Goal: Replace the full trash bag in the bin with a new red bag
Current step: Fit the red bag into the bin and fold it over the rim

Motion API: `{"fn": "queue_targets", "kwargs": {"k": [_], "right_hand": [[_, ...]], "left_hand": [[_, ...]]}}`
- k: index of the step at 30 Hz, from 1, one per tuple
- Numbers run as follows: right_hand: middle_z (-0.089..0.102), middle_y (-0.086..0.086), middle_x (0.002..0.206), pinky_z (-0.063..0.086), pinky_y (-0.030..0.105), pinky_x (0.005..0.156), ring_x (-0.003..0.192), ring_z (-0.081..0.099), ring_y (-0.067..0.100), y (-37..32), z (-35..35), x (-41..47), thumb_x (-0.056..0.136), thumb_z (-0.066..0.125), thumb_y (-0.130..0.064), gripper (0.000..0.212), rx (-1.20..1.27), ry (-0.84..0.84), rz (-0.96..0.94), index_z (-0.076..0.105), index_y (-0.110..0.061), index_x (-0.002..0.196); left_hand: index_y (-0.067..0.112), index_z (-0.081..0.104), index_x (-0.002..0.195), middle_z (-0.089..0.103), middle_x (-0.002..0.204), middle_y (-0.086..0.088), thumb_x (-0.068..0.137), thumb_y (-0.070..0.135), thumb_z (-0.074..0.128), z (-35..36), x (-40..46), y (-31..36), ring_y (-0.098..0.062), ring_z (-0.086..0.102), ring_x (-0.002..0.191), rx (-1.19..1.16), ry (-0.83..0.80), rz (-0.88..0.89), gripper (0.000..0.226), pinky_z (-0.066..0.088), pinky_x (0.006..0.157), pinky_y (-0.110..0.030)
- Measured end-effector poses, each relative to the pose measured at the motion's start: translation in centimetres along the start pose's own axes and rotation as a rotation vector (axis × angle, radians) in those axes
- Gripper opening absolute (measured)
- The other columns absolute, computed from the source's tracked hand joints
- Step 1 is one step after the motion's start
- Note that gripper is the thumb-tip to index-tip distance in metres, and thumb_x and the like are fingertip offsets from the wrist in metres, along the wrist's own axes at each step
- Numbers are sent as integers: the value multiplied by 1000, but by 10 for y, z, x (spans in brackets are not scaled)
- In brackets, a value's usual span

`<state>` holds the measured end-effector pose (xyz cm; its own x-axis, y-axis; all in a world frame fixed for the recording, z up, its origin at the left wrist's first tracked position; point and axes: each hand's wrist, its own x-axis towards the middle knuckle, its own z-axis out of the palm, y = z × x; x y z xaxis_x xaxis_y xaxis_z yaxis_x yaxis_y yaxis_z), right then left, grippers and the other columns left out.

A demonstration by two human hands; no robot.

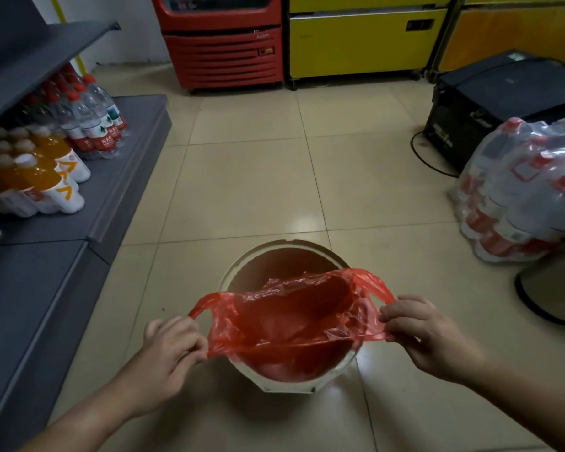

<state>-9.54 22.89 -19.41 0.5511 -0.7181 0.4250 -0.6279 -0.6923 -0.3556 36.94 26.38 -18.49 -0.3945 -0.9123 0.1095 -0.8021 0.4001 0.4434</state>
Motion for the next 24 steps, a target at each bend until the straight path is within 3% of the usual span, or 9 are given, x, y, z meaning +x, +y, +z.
{"fn": "queue_targets", "kwargs": {"k": [5, 11, 14, 16, 19, 22, 24], "right_hand": [[76, 4, 100, 47, 47, 97, 96, 72, 19, -4, -8, -19, 96, 54, -23, 30, -41, -84, -98, 79, -12, 84], [72, 2, 104, 44, 48, 102, 102, 67, 18, -10, -10, -41, 88, 64, -14, 12, -38, -208, -181, 76, -16, 89], [72, -1, 104, 43, 47, 101, 101, 67, 17, -7, -5, -44, 91, 60, -19, 17, -108, -251, -186, 75, -23, 86], [74, -2, 104, 45, 49, 99, 99, 69, 18, -5, -3, -34, 96, 52, -28, 27, -178, -247, -142, 75, -27, 82], [76, -1, 104, 51, 58, 90, 95, 73, 24, -4, -3, -11, 79, 80, -20, 7, -269, -241, -9, 78, -27, 80], [76, 3, 111, 52, 56, 92, 101, 72, 25, -2, -6, 0, 74, 87, -24, 14, -233, -262, 86, 80, -23, 87], [75, 4, 113, 52, 44, 96, 103, 70, 19, -1, -10, -2, 79, 81, -34, 20, -102, -228, 159, 80, -19, 92]], "left_hand": [[35, 54, 81, 48, 88, 20, 87, 31, 58, -5, -18, 2, 4, 47, 94, 56, -82, 114, 8, 29, 89, -30], [37, 53, 84, 40, 93, 24, 90, 35, 63, 0, -41, 4, 7, 43, 98, 91, -211, 231, 12, 24, 94, -27], [37, 55, 81, 44, 90, 20, 93, 40, 57, 9, -45, 6, 5, 41, 93, 181, -229, 289, 12, 24, 92, -28], [35, 59, 77, 51, 86, 17, 94, 43, 51, 13, -38, 9, 0, 44, 92, 255, -181, 244, 20, 26, 84, -32], [33, 64, 73, 53, 82, 18, 85, 43, 55, 14, -20, 12, 2, 46, 92, 208, -93, 38, 18, 29, 75, -38], [34, 68, 74, 54, 85, 25, 81, 45, 67, 12, -8, 11, 7, 45, 97, 120, -106, -99, 13, 28, 81, -40], [35, 67, 76, 59, 89, 29, 74, 53, 71, 8, -7, 11, 6, 51, 102, 54, -108, -121, 19, 30, 87, -40]]}}
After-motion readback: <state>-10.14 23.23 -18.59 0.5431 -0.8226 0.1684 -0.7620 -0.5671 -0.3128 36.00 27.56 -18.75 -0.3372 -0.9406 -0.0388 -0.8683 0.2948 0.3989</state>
